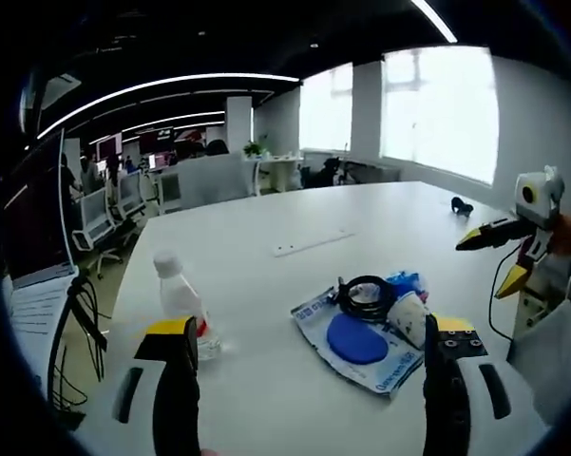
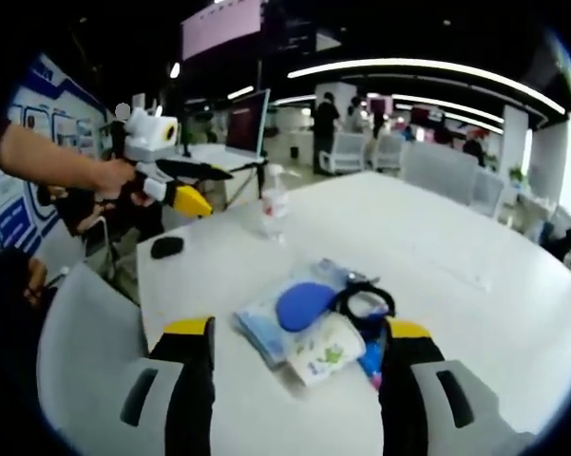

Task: Arrange the tabletop items into an orderly group along one side of the table until the central work area is clear of visible clutter.

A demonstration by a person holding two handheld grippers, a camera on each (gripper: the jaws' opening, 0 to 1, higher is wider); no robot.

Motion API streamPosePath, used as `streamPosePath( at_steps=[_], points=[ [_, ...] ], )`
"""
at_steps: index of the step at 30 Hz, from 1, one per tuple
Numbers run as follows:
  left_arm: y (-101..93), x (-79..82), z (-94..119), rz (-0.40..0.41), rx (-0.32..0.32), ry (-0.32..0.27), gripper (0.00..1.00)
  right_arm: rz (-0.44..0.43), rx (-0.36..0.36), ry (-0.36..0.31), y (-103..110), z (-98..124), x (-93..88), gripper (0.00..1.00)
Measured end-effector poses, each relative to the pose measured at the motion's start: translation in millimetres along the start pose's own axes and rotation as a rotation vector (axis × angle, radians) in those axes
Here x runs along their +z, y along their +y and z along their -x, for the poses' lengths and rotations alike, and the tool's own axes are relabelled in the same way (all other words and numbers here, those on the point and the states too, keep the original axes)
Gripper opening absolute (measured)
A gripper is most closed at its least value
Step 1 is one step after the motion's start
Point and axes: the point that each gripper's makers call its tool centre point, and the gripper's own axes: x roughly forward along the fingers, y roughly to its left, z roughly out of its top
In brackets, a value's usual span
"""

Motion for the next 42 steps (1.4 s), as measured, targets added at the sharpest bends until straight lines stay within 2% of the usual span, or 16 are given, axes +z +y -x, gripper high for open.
streamPosePath(
  at_steps=[7,10,24,34,39,42],
  points=[
    [-5.2,-6.1,-7.4,-0.023,-0.053,0.003,0.99,-0.015,-0.008,0.042,-4.4,-3.4,-7.0,0.55],
    [-9.6,-8.0,-11.8,-0.024,-0.078,0.002,0.99,0.005,-0.01,0.079,-3.5,-4.5,-14.7,0.54],
    [-43.8,-10.8,-27.1,-0.116,-0.204,0.003,0.99,0.043,-0.019,0.153,-2.6,-6.7,-29.3,0.48],
    [-57.5,-8.5,-26.6,-0.136,-0.22,-0.015,0.99,0.016,0.001,0.166,-22.0,-23.7,-26.9,0.43],
    [-64.8,-18.3,-31.3,-0.162,-0.227,0.002,0.99,0.044,0.022,0.183,-27.3,-30.1,-27.4,0.42],
    [-64.9,-22.6,-33.9,-0.148,-0.227,0.014,0.99,0.055,0.033,0.187,-30.0,-31.7,-27.7,0.41]
  ],
)
